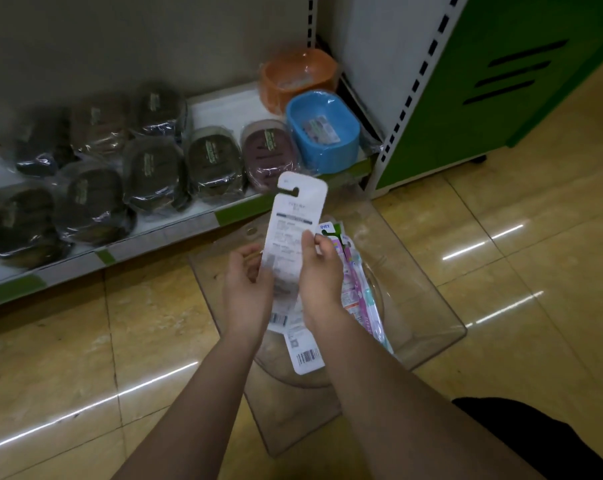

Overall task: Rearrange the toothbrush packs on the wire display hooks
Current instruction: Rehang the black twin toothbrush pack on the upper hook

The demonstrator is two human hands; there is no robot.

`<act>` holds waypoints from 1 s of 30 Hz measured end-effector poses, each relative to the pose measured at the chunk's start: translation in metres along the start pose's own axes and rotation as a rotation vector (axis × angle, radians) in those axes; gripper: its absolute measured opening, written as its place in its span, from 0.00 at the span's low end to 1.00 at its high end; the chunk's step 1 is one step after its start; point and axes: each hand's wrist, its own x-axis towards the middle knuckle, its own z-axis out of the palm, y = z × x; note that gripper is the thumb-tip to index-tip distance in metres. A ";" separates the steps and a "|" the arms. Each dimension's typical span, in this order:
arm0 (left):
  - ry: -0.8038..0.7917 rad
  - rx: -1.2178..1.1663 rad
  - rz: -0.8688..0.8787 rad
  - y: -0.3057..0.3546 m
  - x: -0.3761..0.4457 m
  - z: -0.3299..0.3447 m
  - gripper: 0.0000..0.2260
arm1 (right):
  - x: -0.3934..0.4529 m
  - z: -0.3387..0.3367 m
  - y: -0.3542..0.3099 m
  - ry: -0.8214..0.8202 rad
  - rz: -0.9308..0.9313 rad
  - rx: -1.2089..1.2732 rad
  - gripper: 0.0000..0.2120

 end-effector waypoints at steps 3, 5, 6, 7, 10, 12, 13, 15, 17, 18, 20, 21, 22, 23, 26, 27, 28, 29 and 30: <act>-0.032 0.031 -0.009 0.030 -0.020 -0.007 0.15 | -0.022 -0.013 -0.040 0.015 0.033 0.107 0.11; -0.055 0.055 0.005 0.058 -0.035 -0.012 0.17 | -0.039 -0.024 -0.069 0.013 0.038 0.127 0.12; -0.069 0.056 0.018 0.074 -0.044 -0.015 0.17 | -0.049 -0.029 -0.085 0.006 0.044 0.131 0.12; -0.087 0.052 0.035 0.089 -0.053 -0.019 0.18 | -0.059 -0.033 -0.101 -0.004 0.047 0.138 0.11; -0.169 0.032 0.045 0.139 -0.084 -0.030 0.26 | -0.088 -0.051 -0.146 -0.010 0.043 0.163 0.08; -0.201 0.050 0.044 0.174 -0.106 -0.036 0.33 | -0.110 -0.061 -0.176 -0.005 0.038 0.155 0.11; -0.201 0.076 0.054 0.192 -0.118 -0.039 0.35 | -0.122 -0.067 -0.191 -0.012 0.045 0.156 0.13; -0.201 0.123 0.088 0.229 -0.140 -0.046 0.38 | -0.146 -0.079 -0.224 -0.023 0.054 0.164 0.14; -0.209 0.126 0.130 0.266 -0.160 -0.053 0.37 | -0.170 -0.093 -0.258 -0.035 0.037 0.177 0.13; -0.215 0.139 0.146 0.288 -0.171 -0.058 0.37 | -0.183 -0.101 -0.278 -0.040 0.028 0.173 0.13; -0.235 0.168 0.185 0.333 -0.191 -0.068 0.37 | -0.208 -0.116 -0.318 -0.048 0.004 0.197 0.13; -0.246 0.177 0.215 0.352 -0.200 -0.072 0.37 | -0.219 -0.122 -0.336 -0.049 -0.002 0.230 0.13; -0.250 0.185 0.240 0.373 -0.208 -0.075 0.37 | -0.228 -0.128 -0.356 -0.056 -0.007 0.253 0.13; -0.255 0.197 0.268 0.393 -0.215 -0.080 0.36 | -0.238 -0.133 -0.375 -0.063 -0.012 0.266 0.12; -0.270 0.212 0.347 0.451 -0.231 -0.096 0.34 | -0.265 -0.143 -0.428 -0.089 -0.048 0.300 0.10; -0.270 0.204 0.379 0.468 -0.236 -0.100 0.35 | -0.274 -0.147 -0.447 -0.099 -0.064 0.305 0.09; -0.271 0.201 0.400 0.479 -0.239 -0.105 0.35 | -0.282 -0.148 -0.460 -0.112 -0.080 0.312 0.09; -0.266 0.179 0.410 0.499 -0.246 -0.109 0.35 | -0.289 -0.153 -0.478 -0.126 -0.103 0.309 0.09; -0.265 0.161 0.408 0.514 -0.253 -0.114 0.35 | -0.296 -0.155 -0.491 -0.139 -0.127 0.302 0.08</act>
